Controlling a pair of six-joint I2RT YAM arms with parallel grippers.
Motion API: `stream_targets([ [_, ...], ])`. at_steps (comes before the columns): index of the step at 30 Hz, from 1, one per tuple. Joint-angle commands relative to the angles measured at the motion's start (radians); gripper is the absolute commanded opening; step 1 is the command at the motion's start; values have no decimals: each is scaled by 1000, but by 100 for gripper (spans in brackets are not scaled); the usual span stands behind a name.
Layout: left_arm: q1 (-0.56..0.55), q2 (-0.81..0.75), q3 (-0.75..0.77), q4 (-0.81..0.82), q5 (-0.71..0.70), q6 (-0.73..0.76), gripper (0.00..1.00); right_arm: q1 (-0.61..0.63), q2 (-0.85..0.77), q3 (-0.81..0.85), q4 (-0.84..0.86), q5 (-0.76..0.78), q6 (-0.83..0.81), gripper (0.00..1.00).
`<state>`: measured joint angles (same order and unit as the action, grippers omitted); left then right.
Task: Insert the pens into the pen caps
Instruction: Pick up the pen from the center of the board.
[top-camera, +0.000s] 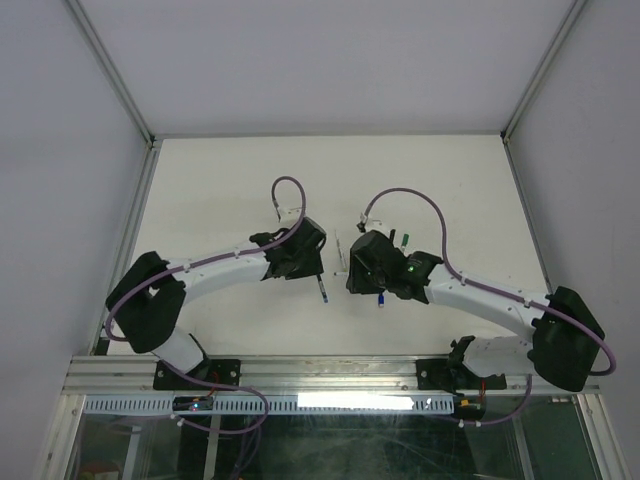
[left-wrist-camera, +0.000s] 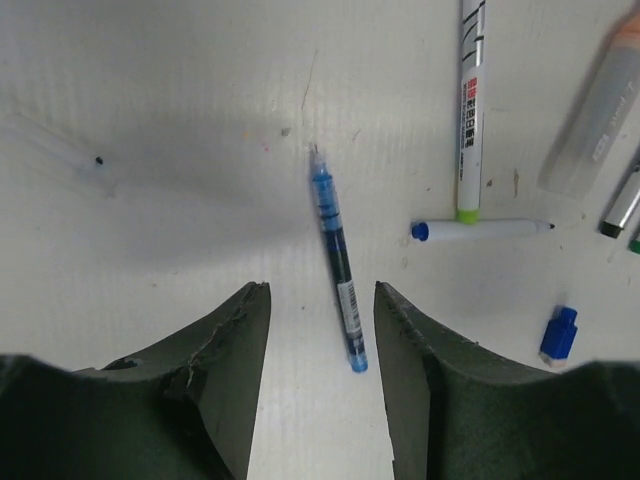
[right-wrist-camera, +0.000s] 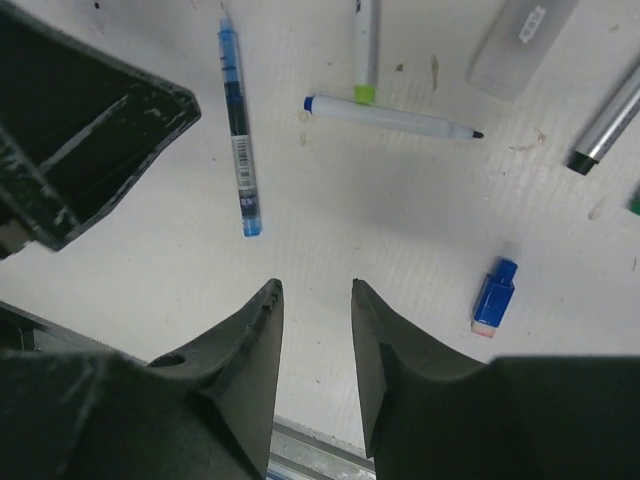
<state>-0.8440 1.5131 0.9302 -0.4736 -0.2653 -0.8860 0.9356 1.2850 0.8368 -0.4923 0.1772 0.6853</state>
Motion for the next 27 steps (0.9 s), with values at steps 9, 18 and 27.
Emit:
stream_targets([
  [9,-69,257,243,-204,-209,-108,46,4,-134,-110,72,18,32,36],
  [18,-72,332,269,-216,-190,-78,39,5,-133,-116,75,3,26,37],
  [27,-72,317,196,-199,-174,-72,22,47,-164,-145,70,38,79,37],
])
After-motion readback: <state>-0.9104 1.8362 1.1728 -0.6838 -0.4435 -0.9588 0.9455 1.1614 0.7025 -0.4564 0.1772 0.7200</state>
